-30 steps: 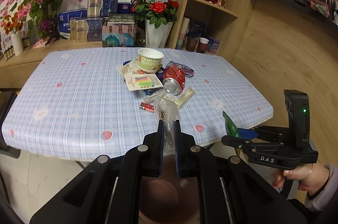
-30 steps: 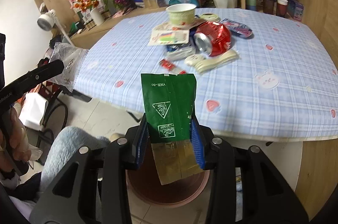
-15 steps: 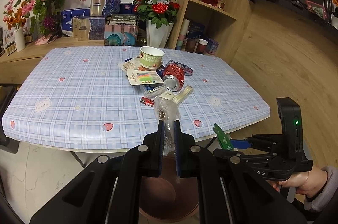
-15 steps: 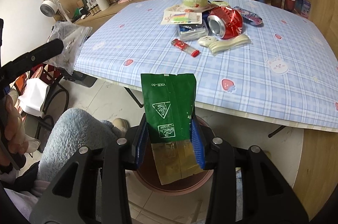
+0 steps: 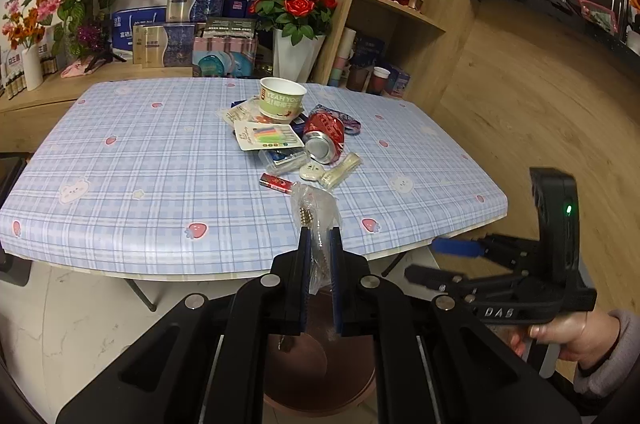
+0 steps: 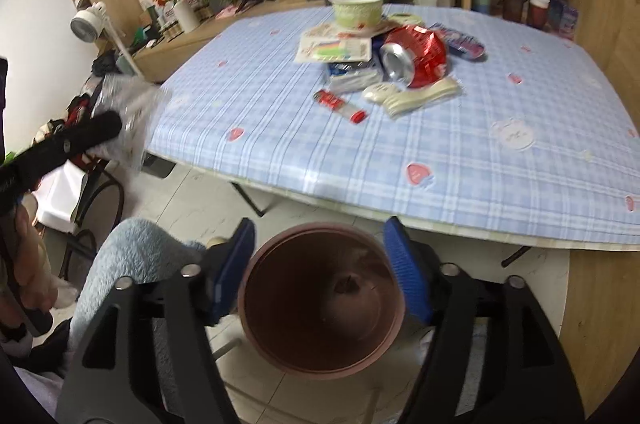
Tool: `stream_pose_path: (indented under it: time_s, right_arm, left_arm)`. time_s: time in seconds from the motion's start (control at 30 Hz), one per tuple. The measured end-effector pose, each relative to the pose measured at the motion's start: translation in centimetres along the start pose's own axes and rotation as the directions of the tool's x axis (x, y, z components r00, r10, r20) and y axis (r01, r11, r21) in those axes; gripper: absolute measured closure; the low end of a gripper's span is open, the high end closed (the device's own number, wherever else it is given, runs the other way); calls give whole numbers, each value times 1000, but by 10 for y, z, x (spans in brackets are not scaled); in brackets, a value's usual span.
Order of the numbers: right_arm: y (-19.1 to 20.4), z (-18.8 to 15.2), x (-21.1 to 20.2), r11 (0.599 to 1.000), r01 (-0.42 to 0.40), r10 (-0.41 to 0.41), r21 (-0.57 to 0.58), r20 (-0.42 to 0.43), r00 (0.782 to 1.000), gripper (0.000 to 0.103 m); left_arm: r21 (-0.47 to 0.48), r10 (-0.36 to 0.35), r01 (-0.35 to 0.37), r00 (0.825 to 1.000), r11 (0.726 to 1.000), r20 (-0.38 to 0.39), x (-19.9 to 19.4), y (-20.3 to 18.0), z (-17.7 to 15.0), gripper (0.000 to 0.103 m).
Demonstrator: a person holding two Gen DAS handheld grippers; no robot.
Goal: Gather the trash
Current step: 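Open the right gripper over the brown bin to drop the packet, then reach the left gripper to the candle card and grasp it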
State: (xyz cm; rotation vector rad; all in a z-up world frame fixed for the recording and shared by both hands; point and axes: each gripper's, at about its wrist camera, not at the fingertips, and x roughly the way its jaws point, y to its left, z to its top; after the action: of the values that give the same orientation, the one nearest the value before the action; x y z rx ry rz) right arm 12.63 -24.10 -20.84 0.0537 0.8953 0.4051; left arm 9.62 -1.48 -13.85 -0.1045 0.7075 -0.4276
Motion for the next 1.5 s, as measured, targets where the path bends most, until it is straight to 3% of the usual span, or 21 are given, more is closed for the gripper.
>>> stream_pose_path:
  time_s: [0.1,0.27,0.67,0.73,0.87,0.93,1.0,1.17,1.5]
  right_arm:
    - [-6,4,-7,999,34,-34,9,37,999,18]
    - [-17,8,-15,994,101,-103,33,79,991,10]
    - [-44,10,-24,986,141,-151,89,116,982,8]
    - [-48,8,-25,985,143,-154,96,116,981,8]
    - [-54,6,-26,983,149,-162,107,116,980,8]
    - [-56,4,-26,982,154,-167,112,115,979,8]
    - [-59,2,-26,980,159,-172,119,114,978,8]
    - [-63,2,-25,977,172,-186,124,107,977,7]
    - [-58,5,-19,978,187,-196,90,100,975,6]
  left_arm:
    - [12,-12,12,1000,1000,-7,2,-4,0,94]
    - [43,-29,30,999,999,-20,6,-11,-2,94]
    - [100,-63,71,995,992,-79,28,-37,-6,93]
    - [114,-59,68,995,991,-82,32,-42,-5,88]
    - [143,-34,39,999,989,-38,31,-48,-2,44]
    - [146,18,-19,1000,989,7,27,-46,2,28]
    - [164,117,-126,991,978,64,24,-46,4,13]
    - [125,210,-228,968,966,136,18,-30,11,7]
    - [24,261,-266,957,964,128,16,7,11,7]
